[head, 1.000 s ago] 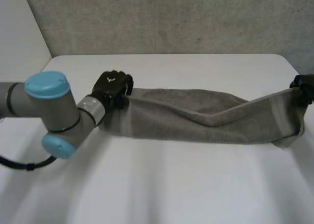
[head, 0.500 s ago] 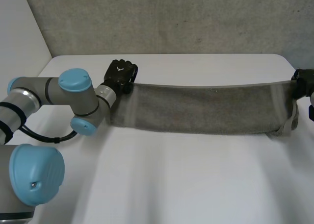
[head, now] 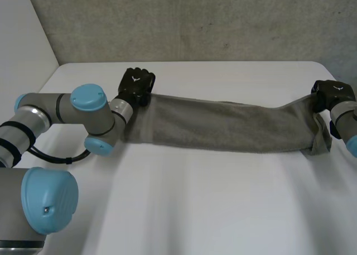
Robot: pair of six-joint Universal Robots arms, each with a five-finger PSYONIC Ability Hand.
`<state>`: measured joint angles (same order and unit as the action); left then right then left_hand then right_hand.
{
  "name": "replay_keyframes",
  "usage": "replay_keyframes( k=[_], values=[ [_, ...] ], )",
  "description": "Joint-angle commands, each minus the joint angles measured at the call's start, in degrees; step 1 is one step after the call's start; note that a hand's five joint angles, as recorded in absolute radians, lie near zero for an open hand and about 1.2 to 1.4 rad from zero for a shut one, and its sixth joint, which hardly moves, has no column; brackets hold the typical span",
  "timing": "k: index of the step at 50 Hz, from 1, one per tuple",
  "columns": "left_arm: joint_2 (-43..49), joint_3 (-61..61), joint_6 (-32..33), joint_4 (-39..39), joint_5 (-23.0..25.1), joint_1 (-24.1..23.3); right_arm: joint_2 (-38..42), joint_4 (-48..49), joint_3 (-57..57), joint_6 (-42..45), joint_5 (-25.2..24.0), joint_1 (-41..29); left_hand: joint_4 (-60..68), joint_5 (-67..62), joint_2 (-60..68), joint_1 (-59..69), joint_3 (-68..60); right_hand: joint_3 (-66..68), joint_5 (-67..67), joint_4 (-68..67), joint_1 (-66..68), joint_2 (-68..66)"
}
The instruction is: Fold the towel.
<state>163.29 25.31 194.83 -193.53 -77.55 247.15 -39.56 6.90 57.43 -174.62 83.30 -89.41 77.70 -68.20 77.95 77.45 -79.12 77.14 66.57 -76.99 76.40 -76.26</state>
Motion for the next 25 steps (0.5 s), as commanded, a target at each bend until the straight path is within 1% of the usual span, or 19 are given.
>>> replay_keyframes(
  k=[1, 10, 17, 18, 19, 21, 22, 23, 24, 25],
  values=[
    [0.1, -1.8, 0.0, -1.2, -1.1, 0.0, -0.3, 3.6, 0.5, -0.5, 0.3, -0.3, 2.3, -1.8, 2.1, 2.5, -0.9, 2.9, 3.4, -3.0, 3.6, -3.7],
    [2.1, -6.7, 0.0, -1.1, -0.8, 0.2, -0.8, 4.3, -1.3, -0.6, 1.5, -0.3, 2.3, -1.8, 2.1, 2.5, -0.9, 2.9, 3.4, -3.0, 3.6, -3.7],
    [2.7, -6.6, 0.1, -0.9, -0.4, 0.2, 0.5, 4.0, -3.5, -0.2, 1.9, -0.5, 2.3, -1.8, 2.1, 2.5, -0.9, 2.9, 3.4, -3.0, 3.6, -3.7],
    [2.7, -6.4, 0.1, -0.8, -0.3, 0.2, 0.8, 3.8, -3.9, -0.2, 1.9, -0.5, -12.8, 13.3, -13.1, -12.6, 14.2, -7.2, -6.7, 7.1, -6.5, 6.4],
    [2.7, -6.4, 0.1, -0.8, -0.3, 0.2, 0.8, 3.8, -3.9, -0.2, 1.9, -0.5, -13.0, 13.5, -13.2, -12.7, 14.4, -7.3, -6.8, 7.2, -6.6, 6.5],
    [2.7, -5.7, 0.1, -0.8, -0.2, 0.2, 1.6, 3.4, -5.0, 0.2, 1.7, -0.9, -45.5, 45.9, -45.7, -45.2, 46.9, -45.0, -44.4, 44.8, -44.3, 44.1],
    [2.6, -5.4, 0.3, -0.8, -0.1, 0.2, 2.0, 3.2, -5.6, 0.8, 1.7, -0.9, -60.3, 60.8, -60.5, -60.0, 61.7, -57.8, -57.3, 57.7, -57.1, 57.0],
    [2.6, -5.4, 0.3, -0.8, -0.1, 0.2, 2.0, 3.2, -5.6, 0.9, 1.7, -0.9, -60.4, 60.9, -60.7, -60.2, 61.8, -58.0, -57.4, 57.8, -57.2, 57.1],
    [2.5, -5.2, 0.6, -0.8, -0.1, 0.2, 2.2, 3.0, -6.1, 2.1, 1.8, -0.9, -66.6, 67.1, -66.8, -66.3, 68.0, -64.6, -64.1, 64.5, -63.9, 63.8],
    [2.2, -5.1, 1.1, -0.6, -0.1, 0.2, 2.1, 2.9, -6.7, 3.4, 1.8, -0.9, -66.5, 67.0, -66.7, -66.2, 67.9, -67.1, -66.6, 67.0, -66.4, 66.3]
  ],
)
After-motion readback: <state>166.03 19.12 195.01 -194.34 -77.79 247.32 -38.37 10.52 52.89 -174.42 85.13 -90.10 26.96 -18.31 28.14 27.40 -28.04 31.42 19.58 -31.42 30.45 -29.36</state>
